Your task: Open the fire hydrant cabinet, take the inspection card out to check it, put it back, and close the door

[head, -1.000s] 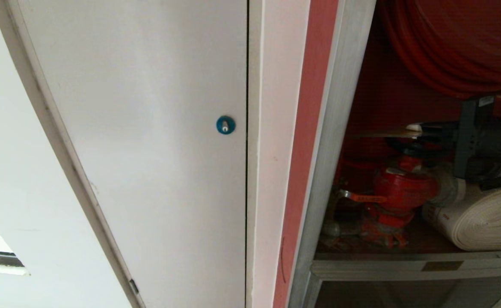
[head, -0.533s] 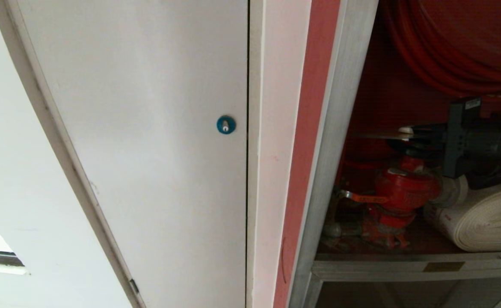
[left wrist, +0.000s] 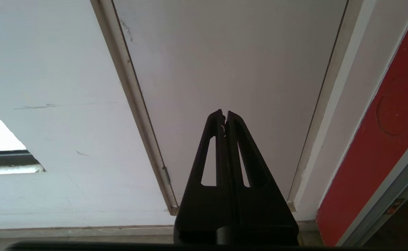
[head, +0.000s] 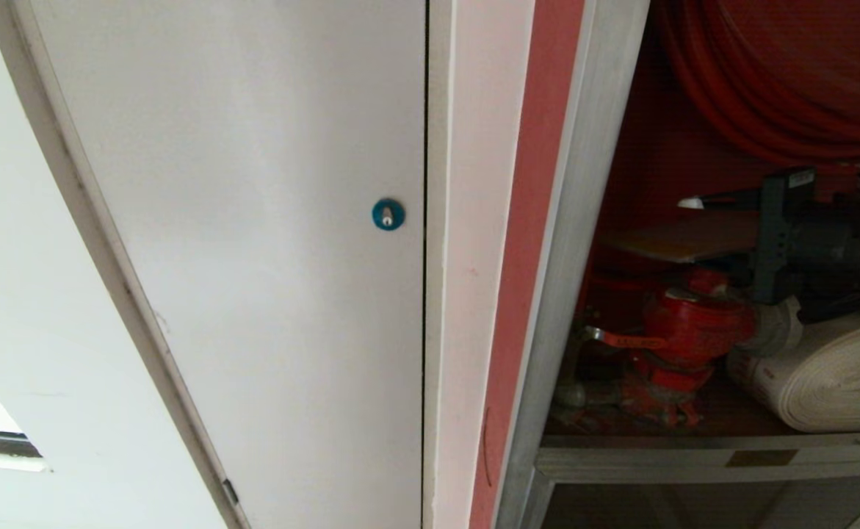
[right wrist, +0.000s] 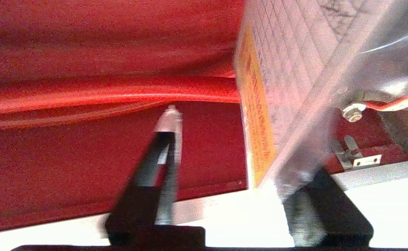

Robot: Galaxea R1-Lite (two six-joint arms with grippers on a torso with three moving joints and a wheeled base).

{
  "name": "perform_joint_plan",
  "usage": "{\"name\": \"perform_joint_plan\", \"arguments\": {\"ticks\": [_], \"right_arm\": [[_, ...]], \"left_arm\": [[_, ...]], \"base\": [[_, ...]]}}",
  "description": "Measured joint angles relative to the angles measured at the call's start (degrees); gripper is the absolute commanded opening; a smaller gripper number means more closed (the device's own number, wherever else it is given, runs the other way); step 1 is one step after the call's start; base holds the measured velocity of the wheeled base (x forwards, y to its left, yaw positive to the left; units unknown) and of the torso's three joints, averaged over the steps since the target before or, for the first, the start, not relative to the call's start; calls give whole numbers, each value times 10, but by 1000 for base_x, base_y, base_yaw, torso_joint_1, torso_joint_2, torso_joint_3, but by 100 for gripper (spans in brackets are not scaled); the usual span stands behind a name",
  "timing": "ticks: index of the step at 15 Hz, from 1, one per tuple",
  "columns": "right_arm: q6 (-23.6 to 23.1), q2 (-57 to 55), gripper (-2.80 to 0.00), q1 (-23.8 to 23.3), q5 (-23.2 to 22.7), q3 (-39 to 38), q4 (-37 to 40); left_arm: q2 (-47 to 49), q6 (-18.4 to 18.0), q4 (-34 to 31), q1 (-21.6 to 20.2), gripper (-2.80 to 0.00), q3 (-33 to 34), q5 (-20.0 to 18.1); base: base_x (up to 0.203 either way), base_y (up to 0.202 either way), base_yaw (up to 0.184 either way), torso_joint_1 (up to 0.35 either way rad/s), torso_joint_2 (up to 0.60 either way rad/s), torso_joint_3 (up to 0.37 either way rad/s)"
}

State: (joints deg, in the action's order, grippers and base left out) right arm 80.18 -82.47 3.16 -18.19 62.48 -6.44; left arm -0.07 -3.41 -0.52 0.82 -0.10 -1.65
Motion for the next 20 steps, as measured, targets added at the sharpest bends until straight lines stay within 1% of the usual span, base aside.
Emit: {"name": "perform_joint_plan", "arguments": {"ticks": [7,12,16,18,20], "right_arm": [[-8,-16,0,10,1,-7,6],[-16,1,0,12,0,-36,10],[-33,52,0,16,-4,-50,70],[-54,102,0,17,-12,-53,115],[-86,152,0,17,-20,-54,172]], "left_arm": [[0,0,0,0,-280,0,0],[0,0,0,0,-280,0,0],[0,0,0,0,-280,0,0],[0,0,0,0,-280,0,0],[0,0,0,0,-280,0,0]], "base": [[0,0,0,0,0,0],[0,0,0,0,0,0],[0,0,0,0,0,0],[0,0,0,0,0,0],[0,0,0,0,0,0]]}}
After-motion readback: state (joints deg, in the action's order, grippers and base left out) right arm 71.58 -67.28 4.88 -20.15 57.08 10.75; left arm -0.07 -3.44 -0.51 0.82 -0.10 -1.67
